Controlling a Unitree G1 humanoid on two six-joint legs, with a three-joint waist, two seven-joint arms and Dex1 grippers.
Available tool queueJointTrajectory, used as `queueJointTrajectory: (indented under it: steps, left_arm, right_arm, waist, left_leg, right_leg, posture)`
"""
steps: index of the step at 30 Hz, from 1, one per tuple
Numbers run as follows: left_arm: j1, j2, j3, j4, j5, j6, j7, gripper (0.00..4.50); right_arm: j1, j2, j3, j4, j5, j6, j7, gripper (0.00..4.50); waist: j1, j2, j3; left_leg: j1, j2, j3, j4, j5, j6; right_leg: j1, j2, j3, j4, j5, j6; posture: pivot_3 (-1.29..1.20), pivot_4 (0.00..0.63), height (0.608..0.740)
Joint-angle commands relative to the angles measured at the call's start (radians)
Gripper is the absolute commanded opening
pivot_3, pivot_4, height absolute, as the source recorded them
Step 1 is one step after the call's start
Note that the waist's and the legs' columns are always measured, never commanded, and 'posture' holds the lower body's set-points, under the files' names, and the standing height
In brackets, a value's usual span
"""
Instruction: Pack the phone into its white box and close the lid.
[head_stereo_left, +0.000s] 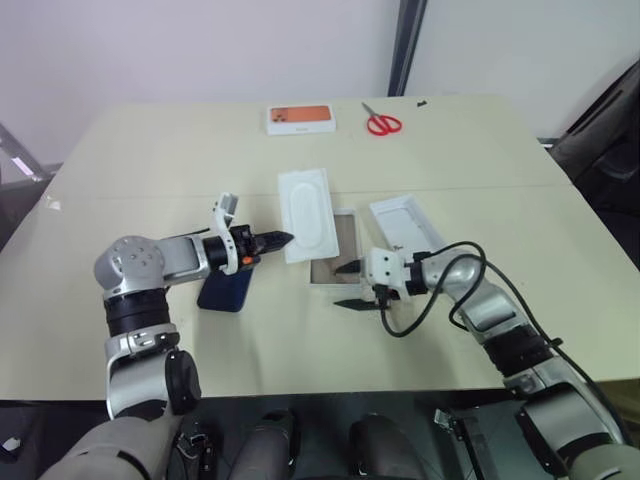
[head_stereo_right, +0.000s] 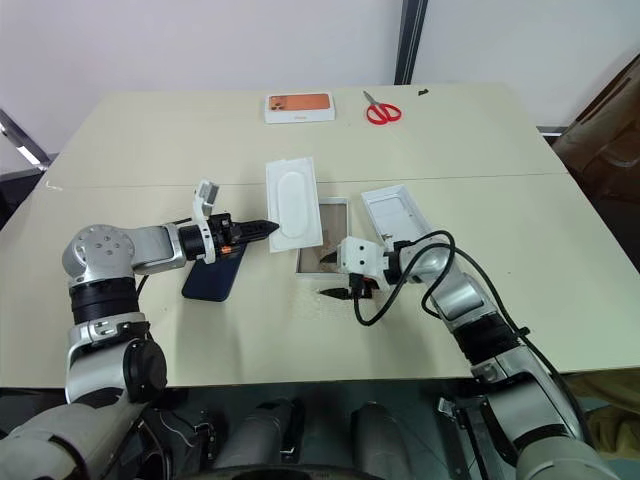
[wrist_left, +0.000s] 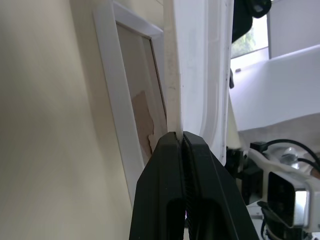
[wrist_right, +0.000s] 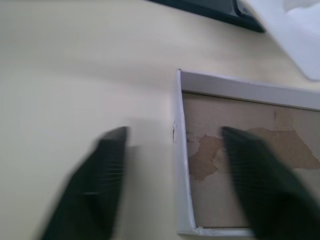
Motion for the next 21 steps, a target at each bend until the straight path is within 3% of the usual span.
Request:
queueJointTrajectory:
  steps: [1,7,12,16,19,21]
  left_arm:
    - [0.009,-0.008,-0.018,-0.043,-0.013,-0.011,0.000,0.00]
    - [0.022,-0.048,-0.040,-0.066,-0.013,-0.008,0.022,0.00]
    - [0.024,-0.080,-0.045,-0.063,-0.011,-0.004,0.040,0.00]
    - [0.019,-0.091,-0.064,-0.050,-0.001,-0.021,0.046,0.00]
    - [0.007,-0.089,-0.059,-0.036,-0.005,-0.017,0.048,0.95]
    - [0.006,-0.083,-0.075,-0.047,-0.005,-0.020,0.041,1.95]
  right_arm:
    - [0.027,-0.048,-0.078,-0.091,0.047,0.027,0.001,4.00]
    - [0.146,-0.136,-0.227,-0.161,0.131,0.094,-0.030,4.00]
    - [0.179,-0.123,-0.328,-0.195,0.218,0.174,-0.080,4.00]
    - [0.187,-0.114,-0.338,-0.192,0.196,0.160,-0.126,4.00]
    - [0.183,-0.105,-0.330,-0.200,0.196,0.166,-0.141,4.07]
    - [0.182,-0.101,-0.324,-0.201,0.195,0.162,-0.147,4.07]
  waist:
    - [0.004,0.000,0.000]
    - [0.005,0.000,0.000]
    - [-0.003,0.000,0.000]
    - [0.002,0.000,0.000]
    - [0.004,0.000,0.000]
    - [0.003,0.000,0.000]
  left_leg:
    - [0.000,0.000,0.000,0.000,0.000,0.000]
    - [0.000,0.000,0.000,0.001,0.000,0.000]
    - [0.000,0.000,0.000,-0.001,0.000,0.000]
    - [0.000,0.000,0.000,0.000,0.000,0.000]
    - [0.000,0.000,0.000,0.000,0.000,0.000]
    - [0.000,0.000,0.001,0.000,0.000,0.000]
  right_leg:
    - [0.000,0.000,0.000,0.000,0.000,0.000]
    - [0.001,0.000,0.000,0.000,0.000,0.000]
    - [0.000,0.000,0.001,0.000,0.000,0.000]
    - [0.000,0.000,0.001,0.000,0.000,0.000]
    - [0.001,0.000,0.001,0.000,0.000,0.000]
    - [0.001,0.000,0.001,0.000,0.000,0.000]
  posture:
    - [0.00,0.150,0.734]
    - [0.00,0.150,0.734]
    - [0.00,0.150,0.734]
    - [0.00,0.150,0.734]
    - [0.00,0.150,0.734]
    - [0.00,0.150,0.734]
